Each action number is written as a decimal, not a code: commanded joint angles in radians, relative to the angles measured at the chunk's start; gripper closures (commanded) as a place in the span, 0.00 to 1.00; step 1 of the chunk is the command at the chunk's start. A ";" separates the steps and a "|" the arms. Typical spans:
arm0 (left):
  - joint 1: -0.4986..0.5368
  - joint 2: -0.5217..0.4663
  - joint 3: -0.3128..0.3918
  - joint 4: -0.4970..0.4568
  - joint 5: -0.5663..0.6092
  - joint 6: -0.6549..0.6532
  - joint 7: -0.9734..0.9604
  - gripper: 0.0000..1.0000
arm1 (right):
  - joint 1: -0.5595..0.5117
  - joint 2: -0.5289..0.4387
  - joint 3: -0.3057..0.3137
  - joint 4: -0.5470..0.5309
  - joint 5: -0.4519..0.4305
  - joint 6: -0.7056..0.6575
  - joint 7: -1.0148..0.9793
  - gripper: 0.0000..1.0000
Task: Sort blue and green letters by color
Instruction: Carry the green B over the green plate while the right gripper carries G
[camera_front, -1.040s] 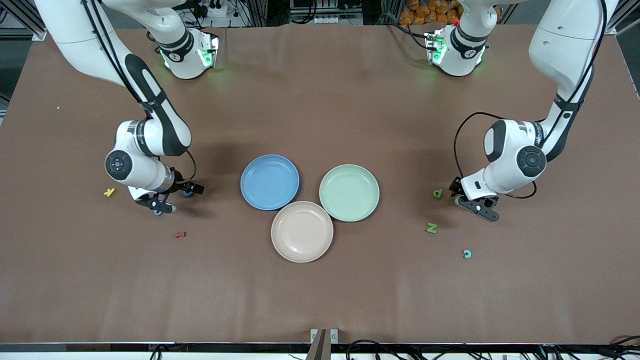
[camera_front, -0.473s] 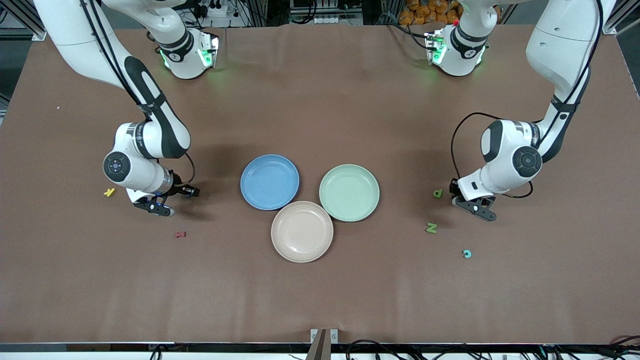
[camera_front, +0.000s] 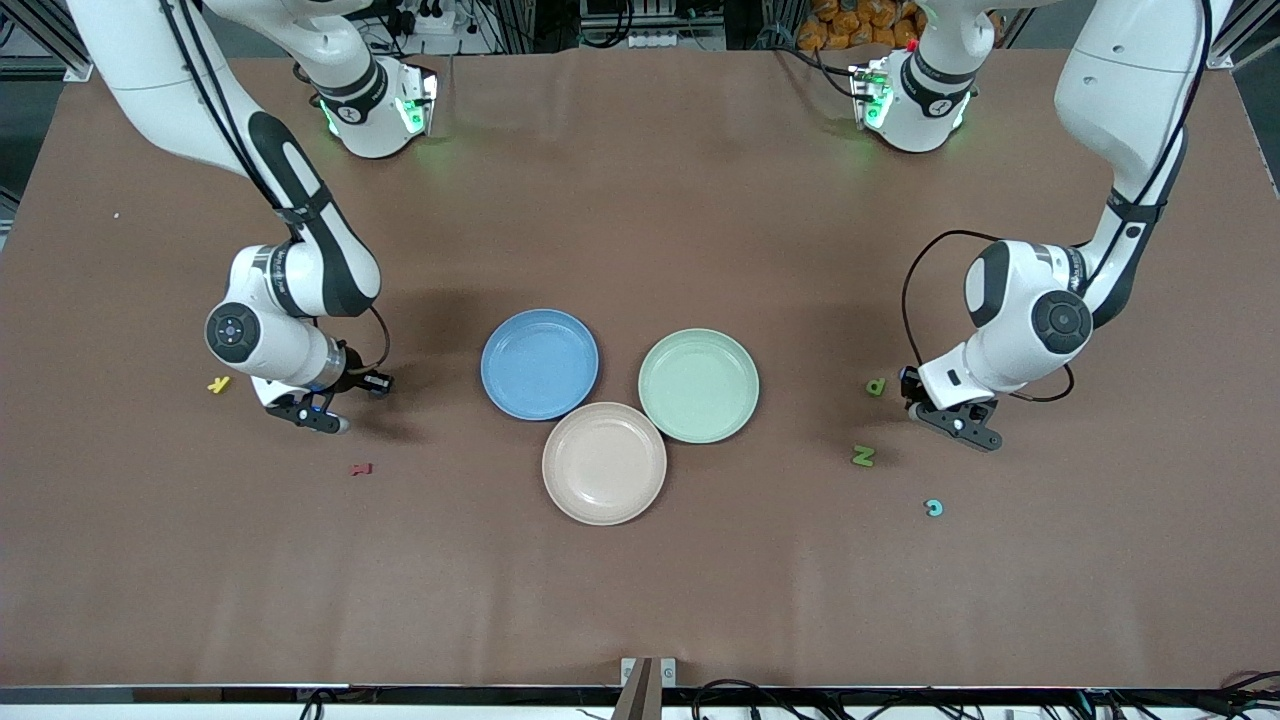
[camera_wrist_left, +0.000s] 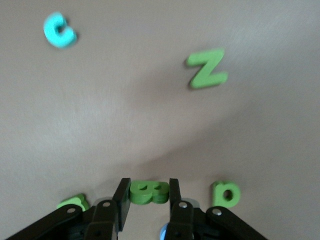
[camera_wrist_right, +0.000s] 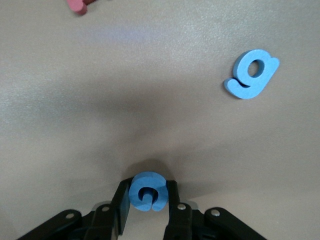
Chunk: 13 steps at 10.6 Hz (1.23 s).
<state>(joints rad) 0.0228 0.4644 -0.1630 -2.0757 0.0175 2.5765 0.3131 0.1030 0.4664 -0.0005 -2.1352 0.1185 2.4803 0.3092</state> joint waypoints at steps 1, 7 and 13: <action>-0.015 -0.059 -0.093 0.089 0.012 -0.137 -0.224 0.99 | 0.009 -0.050 0.007 0.006 0.007 -0.085 0.011 1.00; -0.295 0.061 -0.136 0.340 0.028 -0.236 -0.871 0.90 | 0.086 -0.058 0.193 0.141 0.094 -0.169 0.322 1.00; -0.328 0.100 -0.132 0.385 0.036 -0.236 -0.931 0.01 | 0.314 -0.035 0.200 0.238 0.151 -0.170 0.672 1.00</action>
<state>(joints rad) -0.2961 0.5692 -0.3062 -1.7152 0.0218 2.3583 -0.5720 0.3700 0.4075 0.2061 -1.9420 0.2557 2.3249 0.8921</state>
